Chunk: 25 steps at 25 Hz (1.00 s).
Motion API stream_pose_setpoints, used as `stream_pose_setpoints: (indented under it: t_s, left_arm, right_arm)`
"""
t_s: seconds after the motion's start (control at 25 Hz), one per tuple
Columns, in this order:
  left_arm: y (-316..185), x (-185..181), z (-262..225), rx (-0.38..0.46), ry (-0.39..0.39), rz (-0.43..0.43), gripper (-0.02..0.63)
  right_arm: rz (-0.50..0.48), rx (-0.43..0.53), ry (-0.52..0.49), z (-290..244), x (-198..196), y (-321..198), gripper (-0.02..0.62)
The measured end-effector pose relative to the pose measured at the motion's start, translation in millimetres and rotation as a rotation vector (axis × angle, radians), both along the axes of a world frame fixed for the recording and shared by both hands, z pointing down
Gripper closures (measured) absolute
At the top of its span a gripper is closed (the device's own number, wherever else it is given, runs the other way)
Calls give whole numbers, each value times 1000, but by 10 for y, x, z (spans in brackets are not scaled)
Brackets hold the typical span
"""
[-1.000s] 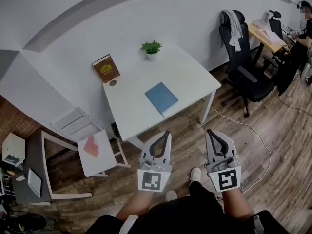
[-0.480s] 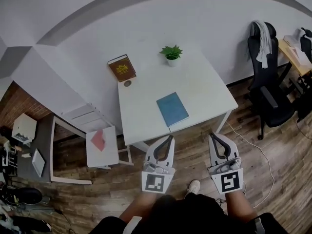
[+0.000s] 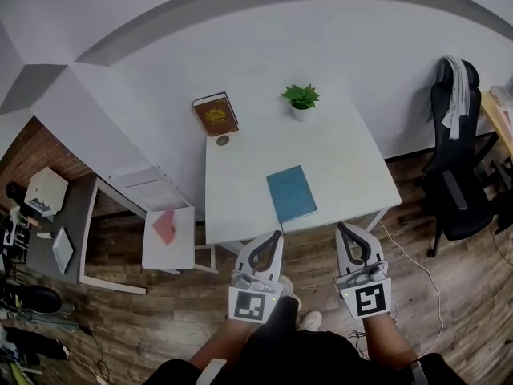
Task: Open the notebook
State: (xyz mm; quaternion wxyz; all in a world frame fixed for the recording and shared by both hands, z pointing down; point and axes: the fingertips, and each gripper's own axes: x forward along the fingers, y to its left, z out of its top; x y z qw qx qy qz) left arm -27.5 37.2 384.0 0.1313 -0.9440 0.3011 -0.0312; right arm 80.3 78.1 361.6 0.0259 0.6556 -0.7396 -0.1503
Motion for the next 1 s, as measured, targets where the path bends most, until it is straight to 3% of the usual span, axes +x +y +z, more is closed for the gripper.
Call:
stream_pose_setpoints:
  t_s: [0.56,1.0]
  left_arm:
    - [-1232,-70,117,-29,35,-70,614]
    - [-2113,-137,294,-86,2,-55,614]
  right_arm:
    - [-110,-27,24,20,-140,-1347,591]
    - [-87,-158,37,251,-87,-2282,591]
